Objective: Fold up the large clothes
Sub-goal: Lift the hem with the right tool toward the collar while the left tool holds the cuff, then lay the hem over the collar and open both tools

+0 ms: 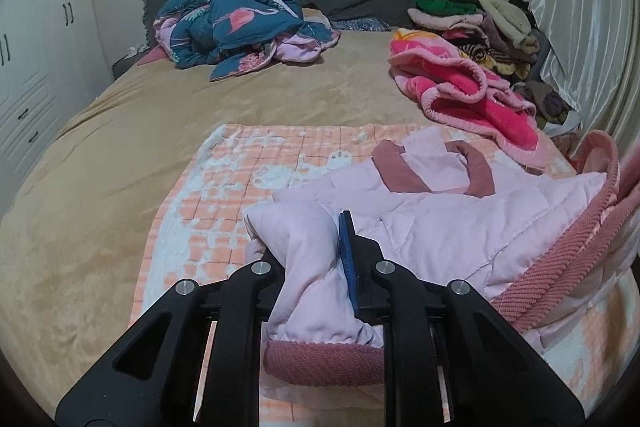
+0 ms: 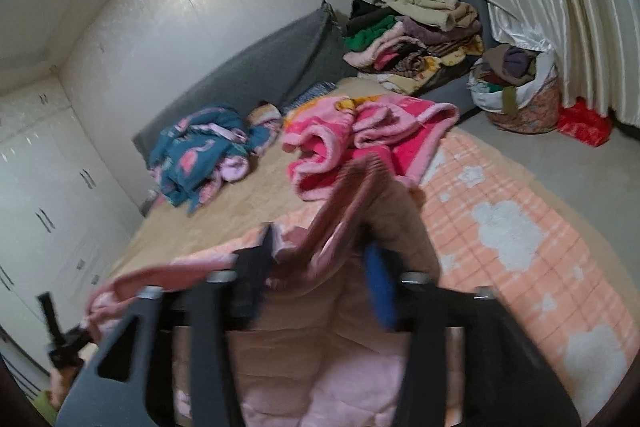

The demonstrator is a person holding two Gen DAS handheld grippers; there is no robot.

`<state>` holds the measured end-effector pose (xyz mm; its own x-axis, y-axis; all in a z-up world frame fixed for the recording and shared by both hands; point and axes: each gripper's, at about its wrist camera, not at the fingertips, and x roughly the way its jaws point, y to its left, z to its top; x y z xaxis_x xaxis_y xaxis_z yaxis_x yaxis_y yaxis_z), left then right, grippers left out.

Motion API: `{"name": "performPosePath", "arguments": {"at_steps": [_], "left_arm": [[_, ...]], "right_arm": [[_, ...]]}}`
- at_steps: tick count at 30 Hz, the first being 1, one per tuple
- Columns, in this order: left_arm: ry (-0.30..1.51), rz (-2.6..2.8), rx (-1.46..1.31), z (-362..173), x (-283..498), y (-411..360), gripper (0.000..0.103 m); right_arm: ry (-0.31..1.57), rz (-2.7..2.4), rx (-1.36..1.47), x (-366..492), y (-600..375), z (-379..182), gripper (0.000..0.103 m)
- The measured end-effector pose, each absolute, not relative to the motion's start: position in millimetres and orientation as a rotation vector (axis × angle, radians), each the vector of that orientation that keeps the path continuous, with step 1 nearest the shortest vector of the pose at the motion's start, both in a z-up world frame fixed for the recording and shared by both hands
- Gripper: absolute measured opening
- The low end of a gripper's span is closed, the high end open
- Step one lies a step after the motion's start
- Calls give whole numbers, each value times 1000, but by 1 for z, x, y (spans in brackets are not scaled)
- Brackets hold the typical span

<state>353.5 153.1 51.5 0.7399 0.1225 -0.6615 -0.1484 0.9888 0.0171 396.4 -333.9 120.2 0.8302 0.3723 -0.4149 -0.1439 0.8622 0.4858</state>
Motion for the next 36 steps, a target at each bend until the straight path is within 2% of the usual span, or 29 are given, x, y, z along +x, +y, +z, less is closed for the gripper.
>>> {"name": "performPosePath", "arguments": {"at_steps": [4,9,15,18,22,24,30,34,35,36], "left_arm": [[737,159,-20,46,362,151,11],[746,164,-35,42,371,153,12],[749,155,-66,36,377,154,20],[743,156,-81,38,376,152,25],[732,138,-108,44,372,149,39],[729,130,-105,46,370,146,42],[707,96,-137,58,360,142,55],[694,76,-145,65,352,138,69],[688,68,-142,66,349,136,79],[683,63,-132,67,346,134,84]], "right_arm": [[487,291,414,388,-333,116,67],[558,272,295,387,-316,79,71],[683,240,238,394,-302,21,71],[698,237,248,393,-303,11,71],[691,239,258,387,-306,9,77],[688,242,260,384,-308,13,85],[638,263,249,371,-308,33,90],[613,275,236,363,-304,47,91],[602,282,233,361,-304,51,91],[594,283,230,359,-302,53,92]]}}
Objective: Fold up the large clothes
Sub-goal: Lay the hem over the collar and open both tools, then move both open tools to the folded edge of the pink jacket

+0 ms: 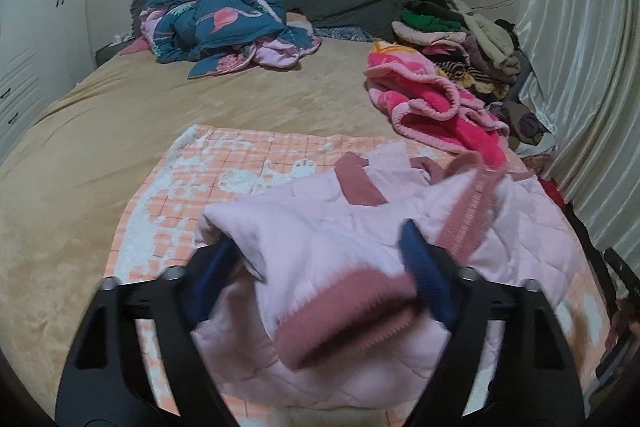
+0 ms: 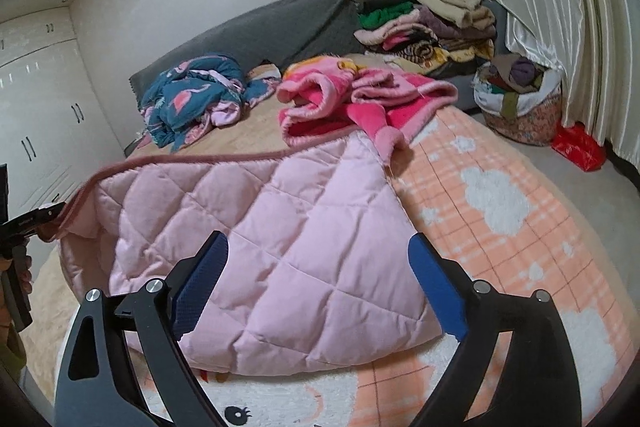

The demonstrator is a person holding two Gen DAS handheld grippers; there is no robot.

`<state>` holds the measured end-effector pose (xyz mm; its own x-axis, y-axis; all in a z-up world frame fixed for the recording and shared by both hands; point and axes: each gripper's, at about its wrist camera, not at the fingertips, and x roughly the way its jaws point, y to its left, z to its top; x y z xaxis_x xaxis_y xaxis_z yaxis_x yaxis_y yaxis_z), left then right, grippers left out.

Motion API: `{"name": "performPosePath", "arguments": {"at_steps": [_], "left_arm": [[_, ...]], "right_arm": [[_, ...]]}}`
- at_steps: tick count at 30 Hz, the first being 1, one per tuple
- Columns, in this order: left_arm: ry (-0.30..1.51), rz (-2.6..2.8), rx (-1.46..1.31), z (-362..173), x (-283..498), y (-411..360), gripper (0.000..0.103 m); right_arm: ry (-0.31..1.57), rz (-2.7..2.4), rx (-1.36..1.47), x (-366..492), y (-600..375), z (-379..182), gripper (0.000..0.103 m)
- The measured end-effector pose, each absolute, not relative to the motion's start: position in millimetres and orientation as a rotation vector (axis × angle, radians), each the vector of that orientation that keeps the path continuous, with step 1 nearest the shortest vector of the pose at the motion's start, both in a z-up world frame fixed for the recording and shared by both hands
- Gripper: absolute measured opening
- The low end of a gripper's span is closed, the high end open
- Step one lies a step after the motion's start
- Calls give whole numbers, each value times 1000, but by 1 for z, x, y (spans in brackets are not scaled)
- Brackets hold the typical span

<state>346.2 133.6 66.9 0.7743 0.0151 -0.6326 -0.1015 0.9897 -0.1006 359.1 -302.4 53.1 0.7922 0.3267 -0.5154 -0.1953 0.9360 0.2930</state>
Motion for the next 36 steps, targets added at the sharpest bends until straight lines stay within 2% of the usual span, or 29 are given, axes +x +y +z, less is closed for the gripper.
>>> {"name": "performPosePath", "arguments": {"at_steps": [1,2,7,9,14,21,30,36], "left_arm": [[671,69,-109,69,343,130,91],[654,80,-80,71,339,127,92],[601,74,-4,83,322,114,94],[587,78,11,87,314,110,94],[545,76,16,99,297,104,94],[552,113,56,94,283,110,94],[624,184,73,60,290,139,94],[703,216,61,25,306,160,94]], "right_arm": [[582,287,228,356,-302,56,92],[575,289,227,353,-300,58,92],[549,284,192,340,-295,71,93],[531,281,180,334,-294,76,96],[485,282,157,321,-292,92,98],[461,276,109,320,-285,104,99],[514,230,83,344,-287,81,99],[618,171,49,381,-286,43,99]]}}
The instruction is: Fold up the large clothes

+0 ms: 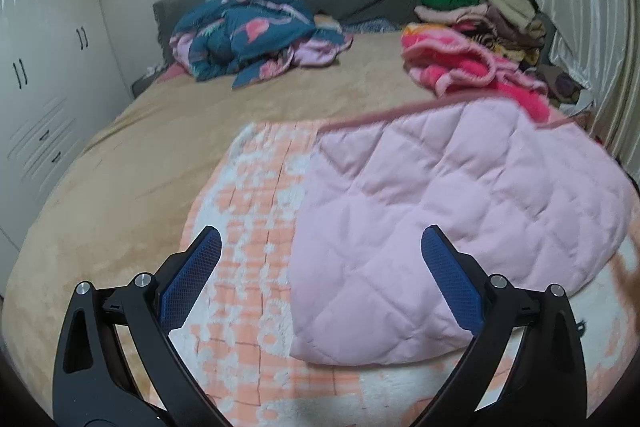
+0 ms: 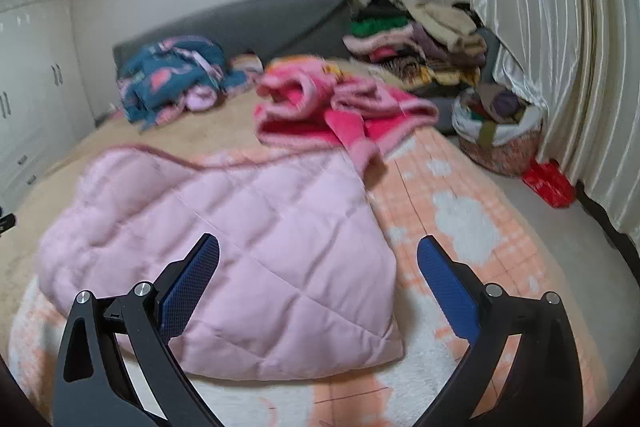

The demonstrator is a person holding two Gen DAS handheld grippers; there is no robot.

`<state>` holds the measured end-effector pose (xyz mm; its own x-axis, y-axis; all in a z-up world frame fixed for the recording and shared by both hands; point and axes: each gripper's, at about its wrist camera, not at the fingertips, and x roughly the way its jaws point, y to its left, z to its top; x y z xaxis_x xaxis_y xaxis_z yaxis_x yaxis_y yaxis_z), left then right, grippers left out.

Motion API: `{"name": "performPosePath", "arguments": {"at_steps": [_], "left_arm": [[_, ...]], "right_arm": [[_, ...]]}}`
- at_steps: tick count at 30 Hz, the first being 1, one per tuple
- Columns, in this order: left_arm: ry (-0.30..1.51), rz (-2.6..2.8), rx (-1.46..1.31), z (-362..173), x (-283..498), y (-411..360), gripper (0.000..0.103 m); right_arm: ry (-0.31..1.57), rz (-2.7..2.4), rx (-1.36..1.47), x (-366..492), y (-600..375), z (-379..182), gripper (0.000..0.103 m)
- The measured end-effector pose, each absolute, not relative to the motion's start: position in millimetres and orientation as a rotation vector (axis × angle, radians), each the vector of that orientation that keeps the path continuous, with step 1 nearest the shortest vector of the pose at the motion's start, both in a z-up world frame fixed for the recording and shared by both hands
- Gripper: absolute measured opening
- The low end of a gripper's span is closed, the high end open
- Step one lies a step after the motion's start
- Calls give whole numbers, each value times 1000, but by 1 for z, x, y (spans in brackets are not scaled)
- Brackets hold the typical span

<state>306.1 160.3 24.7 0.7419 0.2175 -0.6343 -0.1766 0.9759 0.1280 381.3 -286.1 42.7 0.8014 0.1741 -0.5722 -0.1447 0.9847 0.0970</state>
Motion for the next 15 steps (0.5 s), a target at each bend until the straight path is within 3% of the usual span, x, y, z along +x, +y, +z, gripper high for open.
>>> {"name": "performPosePath", "arguments": {"at_steps": [11,13,14,15], "left_arm": [[884,121,-210,-65,336,205,94],[881,99,-236,-69,341,205,94],[875,98,-240,-69,342,205,90],[862,95,-235,-67,345,203,81]], "right_arm": [[761,149,35,442,-283,-22,98],[784,163,38,455,-279,-31,85],[792,168,46,458,-278,-33,70],[797,164,52,462,-277,-35,46]]}}
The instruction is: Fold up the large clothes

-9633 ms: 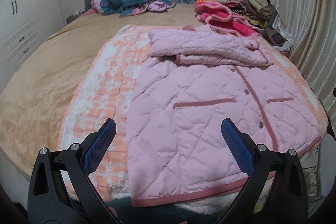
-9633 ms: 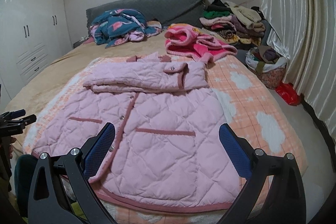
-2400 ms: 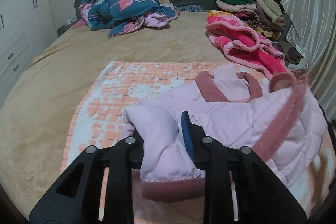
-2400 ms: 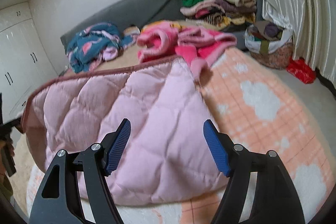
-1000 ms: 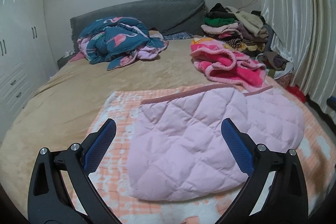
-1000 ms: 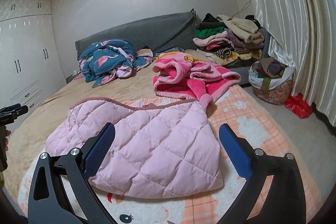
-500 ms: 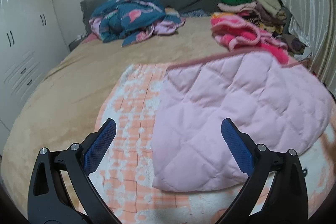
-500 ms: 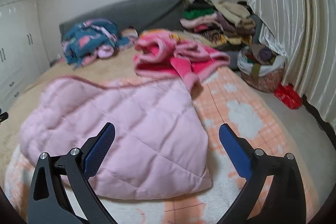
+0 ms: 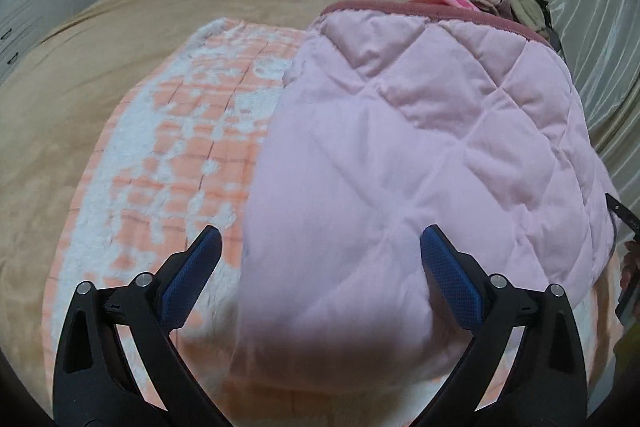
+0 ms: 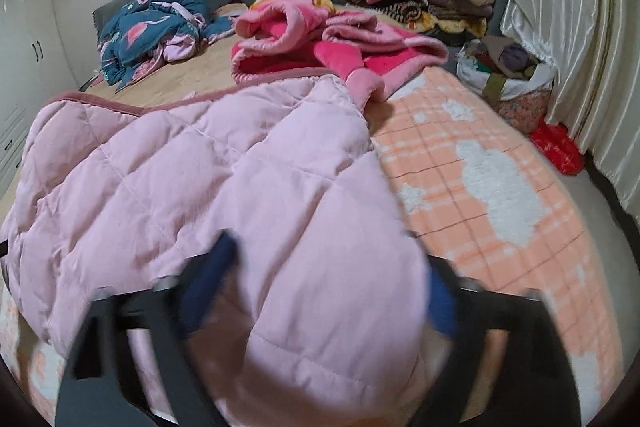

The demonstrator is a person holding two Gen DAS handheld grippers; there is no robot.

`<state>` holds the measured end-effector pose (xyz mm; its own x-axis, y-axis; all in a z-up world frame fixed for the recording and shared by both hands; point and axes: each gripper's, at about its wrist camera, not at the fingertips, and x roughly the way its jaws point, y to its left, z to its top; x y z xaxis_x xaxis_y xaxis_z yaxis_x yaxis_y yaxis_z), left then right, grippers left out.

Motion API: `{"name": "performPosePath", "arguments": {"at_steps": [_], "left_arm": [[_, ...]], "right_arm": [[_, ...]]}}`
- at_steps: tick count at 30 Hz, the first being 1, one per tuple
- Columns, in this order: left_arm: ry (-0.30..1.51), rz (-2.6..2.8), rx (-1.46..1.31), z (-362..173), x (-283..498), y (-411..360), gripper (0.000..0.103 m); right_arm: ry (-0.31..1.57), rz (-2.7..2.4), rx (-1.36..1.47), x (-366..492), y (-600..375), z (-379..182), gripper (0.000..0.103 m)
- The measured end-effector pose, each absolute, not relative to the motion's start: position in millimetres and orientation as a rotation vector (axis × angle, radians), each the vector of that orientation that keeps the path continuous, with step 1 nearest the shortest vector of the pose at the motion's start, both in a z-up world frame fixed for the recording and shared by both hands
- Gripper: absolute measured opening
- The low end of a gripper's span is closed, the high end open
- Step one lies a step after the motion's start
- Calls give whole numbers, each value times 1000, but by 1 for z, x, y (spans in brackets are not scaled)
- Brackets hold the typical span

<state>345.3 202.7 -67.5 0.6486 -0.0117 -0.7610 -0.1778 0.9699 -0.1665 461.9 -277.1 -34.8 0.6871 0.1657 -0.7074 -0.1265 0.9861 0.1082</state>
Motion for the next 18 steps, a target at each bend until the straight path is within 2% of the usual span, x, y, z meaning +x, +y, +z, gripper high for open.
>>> {"name": "performPosePath", "arguments": {"at_steps": [1,3,4,11,18], "left_arm": [[855,87,-229,-66,347,200,42],[848,119,-172,-61,353,192,21],[845,129,-142,-58,357,190,14],[813,186,-36,-37,395,189,12],[815,196,-24,-48,410,188,12]], "right_arm": [[788,170,67,466,-275,-35,37],[767,177,88,469,-273,-30,23],[743,168,76,471,-269,-25,21],[706,80,94,510,-262,1,19],[789,-2,60,542,-254,-26,19]]}}
